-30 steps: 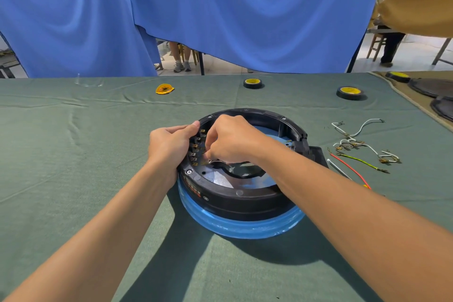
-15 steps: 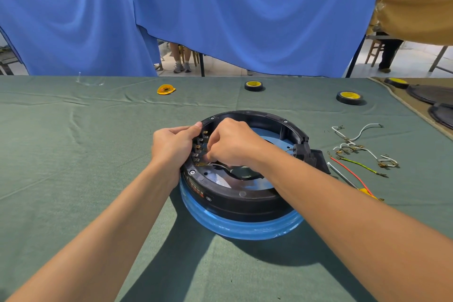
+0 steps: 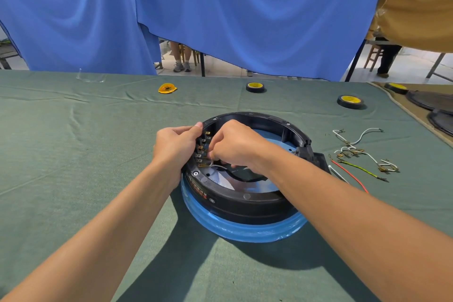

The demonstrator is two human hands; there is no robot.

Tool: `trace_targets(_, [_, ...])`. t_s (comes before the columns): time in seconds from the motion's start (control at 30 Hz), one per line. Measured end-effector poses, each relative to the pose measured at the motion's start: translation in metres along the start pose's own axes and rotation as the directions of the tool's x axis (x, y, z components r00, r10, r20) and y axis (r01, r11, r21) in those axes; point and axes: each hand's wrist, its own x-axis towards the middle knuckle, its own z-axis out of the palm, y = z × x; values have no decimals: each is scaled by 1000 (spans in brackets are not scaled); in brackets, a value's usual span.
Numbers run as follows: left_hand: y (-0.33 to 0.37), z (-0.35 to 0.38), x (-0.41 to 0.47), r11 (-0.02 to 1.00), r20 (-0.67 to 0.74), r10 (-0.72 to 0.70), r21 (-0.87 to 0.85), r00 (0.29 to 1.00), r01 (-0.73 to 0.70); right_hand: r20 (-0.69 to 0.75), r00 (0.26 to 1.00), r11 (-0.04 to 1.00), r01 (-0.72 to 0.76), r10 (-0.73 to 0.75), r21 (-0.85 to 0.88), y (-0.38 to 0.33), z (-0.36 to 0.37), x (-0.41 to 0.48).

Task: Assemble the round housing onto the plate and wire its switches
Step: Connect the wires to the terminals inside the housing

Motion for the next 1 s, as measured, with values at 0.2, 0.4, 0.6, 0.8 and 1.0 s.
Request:
trace_targets(0.2, [-7,-20,-17,999,177,45,-7,983,-44,12,1000,999,1,-1,-38,-4,2,-2])
trace_targets(0.4, [-24,-16,-49,976,6,217,-6,976,-217,85,996,994,4,6,-113,-9,-4,-4])
trace_targets(0.6, [-20,-10,-53,980,31,194,-43,981,-192,50,997,995,-47,52,-90,-13,0,2])
trace_targets(0.8, [-19,-10,-53,991,43,104,-87,994,-100,130,988,995,-73,81,-65,-18,-8,4])
trace_targets(1.0, [-17,-8,-58,991,39,99,-92,994,-95,111,990,996,-92,89,19,-14,-4,4])
